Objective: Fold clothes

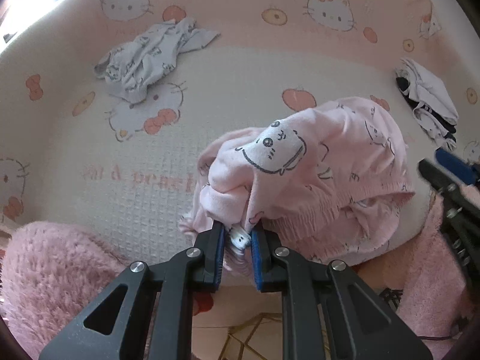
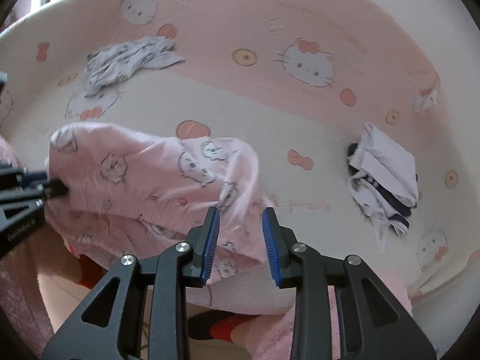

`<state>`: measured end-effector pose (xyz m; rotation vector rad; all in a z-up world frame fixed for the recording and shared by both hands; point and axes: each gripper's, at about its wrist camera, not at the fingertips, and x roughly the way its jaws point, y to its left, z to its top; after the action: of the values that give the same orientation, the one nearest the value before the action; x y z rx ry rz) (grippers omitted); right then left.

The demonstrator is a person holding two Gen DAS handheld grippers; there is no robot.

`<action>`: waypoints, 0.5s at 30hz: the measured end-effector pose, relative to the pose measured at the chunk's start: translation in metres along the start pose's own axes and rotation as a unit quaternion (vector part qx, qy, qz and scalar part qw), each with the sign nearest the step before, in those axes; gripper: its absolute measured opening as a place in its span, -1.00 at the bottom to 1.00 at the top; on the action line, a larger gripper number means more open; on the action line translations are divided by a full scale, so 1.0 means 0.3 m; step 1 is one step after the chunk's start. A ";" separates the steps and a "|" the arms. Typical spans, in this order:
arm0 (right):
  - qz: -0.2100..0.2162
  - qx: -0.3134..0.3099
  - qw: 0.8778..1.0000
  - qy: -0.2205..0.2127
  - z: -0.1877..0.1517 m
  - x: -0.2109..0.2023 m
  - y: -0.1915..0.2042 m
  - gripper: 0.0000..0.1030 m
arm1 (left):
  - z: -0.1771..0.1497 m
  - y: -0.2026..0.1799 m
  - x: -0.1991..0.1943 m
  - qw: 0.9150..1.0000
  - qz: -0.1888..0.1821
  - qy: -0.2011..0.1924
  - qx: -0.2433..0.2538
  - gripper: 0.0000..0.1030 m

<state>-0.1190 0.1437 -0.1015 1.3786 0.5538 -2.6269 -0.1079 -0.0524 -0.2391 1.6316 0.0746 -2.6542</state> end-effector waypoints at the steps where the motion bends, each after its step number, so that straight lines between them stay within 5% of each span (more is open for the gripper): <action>1: 0.000 0.002 1.000 0.005 0.001 0.016 0.000 -0.36 | 0.000 0.001 0.001 1.000 -0.001 0.003 -0.001 -0.68; 5: -0.010 0.012 1.000 0.026 0.002 0.082 -0.011 -0.20 | -0.001 0.004 0.004 1.000 -0.005 0.015 -0.007 -0.68; 7: -0.016 0.017 0.999 0.036 0.002 0.114 -0.017 0.07 | -0.002 0.006 0.006 1.000 -0.007 0.021 -0.010 -0.68; 15: -0.009 0.032 0.996 0.086 -0.025 0.264 -0.053 0.19 | 0.006 0.016 0.002 1.000 -0.006 0.015 -0.017 -0.63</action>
<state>-0.1633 0.1661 -0.1656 1.6367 0.5094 -2.5769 -0.1093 -0.0573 -0.2389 1.6652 0.1285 -2.6234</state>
